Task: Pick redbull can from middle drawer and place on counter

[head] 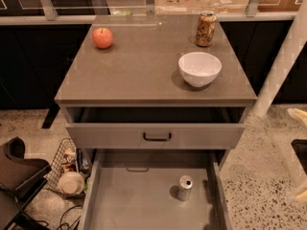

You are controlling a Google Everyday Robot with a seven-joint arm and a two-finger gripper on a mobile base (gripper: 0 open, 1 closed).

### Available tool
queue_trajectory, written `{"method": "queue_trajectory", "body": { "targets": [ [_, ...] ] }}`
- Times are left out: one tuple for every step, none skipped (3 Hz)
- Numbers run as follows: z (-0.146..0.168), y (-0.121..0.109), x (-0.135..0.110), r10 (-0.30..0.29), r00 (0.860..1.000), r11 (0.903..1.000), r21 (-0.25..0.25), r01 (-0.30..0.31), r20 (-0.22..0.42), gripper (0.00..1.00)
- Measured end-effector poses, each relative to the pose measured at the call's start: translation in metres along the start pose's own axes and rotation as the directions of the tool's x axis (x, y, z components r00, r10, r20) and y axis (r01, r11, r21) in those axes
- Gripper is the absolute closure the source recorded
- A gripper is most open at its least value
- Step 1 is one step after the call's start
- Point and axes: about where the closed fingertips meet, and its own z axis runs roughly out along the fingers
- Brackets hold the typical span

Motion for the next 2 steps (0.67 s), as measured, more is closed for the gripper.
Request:
{"method": "queue_trajectory", "body": {
  "targets": [
    [0.014, 0.002, 0.015, 0.048, 0.998, 0.9988, -0.015, -0.047, 0.039, 0.00],
    [0.036, 0.012, 0.054, 0.131, 0.984, 0.9914, -0.017, -0.130, 0.124, 0.00]
  ]
}}
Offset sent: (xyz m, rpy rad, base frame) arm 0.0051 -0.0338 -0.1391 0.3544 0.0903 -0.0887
